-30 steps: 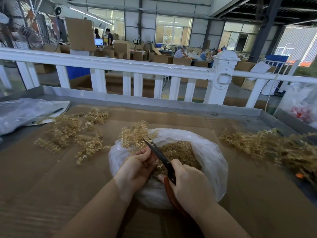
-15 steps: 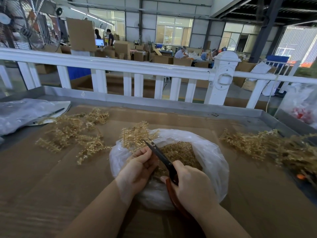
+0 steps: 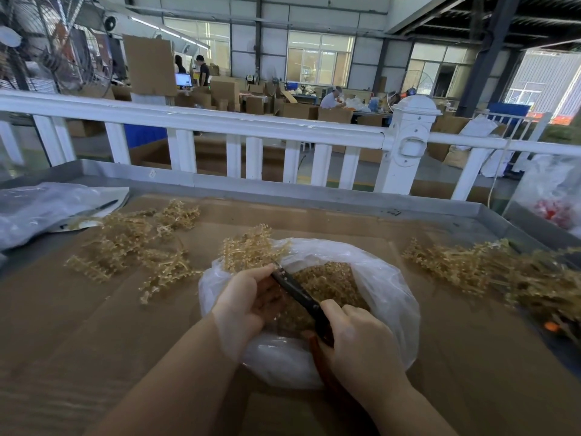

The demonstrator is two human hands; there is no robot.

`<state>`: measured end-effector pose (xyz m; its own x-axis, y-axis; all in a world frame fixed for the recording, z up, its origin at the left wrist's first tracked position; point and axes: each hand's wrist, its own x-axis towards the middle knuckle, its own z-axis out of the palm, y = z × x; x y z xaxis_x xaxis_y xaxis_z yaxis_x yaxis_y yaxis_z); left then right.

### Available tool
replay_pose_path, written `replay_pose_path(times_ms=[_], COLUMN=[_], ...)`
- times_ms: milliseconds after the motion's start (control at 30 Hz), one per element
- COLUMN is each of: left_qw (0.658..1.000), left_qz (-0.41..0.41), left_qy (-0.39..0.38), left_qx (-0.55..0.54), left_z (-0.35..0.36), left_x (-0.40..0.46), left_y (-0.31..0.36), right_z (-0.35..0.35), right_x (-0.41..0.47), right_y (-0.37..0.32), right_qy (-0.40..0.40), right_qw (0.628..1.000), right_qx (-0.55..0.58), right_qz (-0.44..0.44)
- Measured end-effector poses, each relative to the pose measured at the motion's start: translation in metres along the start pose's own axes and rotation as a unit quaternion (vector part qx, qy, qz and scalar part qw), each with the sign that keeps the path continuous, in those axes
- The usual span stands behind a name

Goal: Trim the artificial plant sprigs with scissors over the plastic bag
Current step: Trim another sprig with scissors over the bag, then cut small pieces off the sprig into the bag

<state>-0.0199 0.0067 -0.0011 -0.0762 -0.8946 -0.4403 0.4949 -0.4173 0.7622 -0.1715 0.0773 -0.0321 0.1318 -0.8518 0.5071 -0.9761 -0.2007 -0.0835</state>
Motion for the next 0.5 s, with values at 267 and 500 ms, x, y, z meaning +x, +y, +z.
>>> replay_pose_path(times_ms=[267,500], left_qw=[0.993,0.971], left_qz=[0.060,0.159], left_qy=[-0.003,-0.073], left_qx=[0.106,0.165], left_z=[-0.012,-0.019], left_x=[0.001,-0.009], left_y=[0.014,0.020], right_z=[0.000,0.001], right_x=[-0.002,-0.002], right_y=[0.002,0.003], right_qy=[-0.023,-0.022], right_qw=[0.999,0.998], right_qx=[0.037,0.056], right_qz=[0.007,0.001])
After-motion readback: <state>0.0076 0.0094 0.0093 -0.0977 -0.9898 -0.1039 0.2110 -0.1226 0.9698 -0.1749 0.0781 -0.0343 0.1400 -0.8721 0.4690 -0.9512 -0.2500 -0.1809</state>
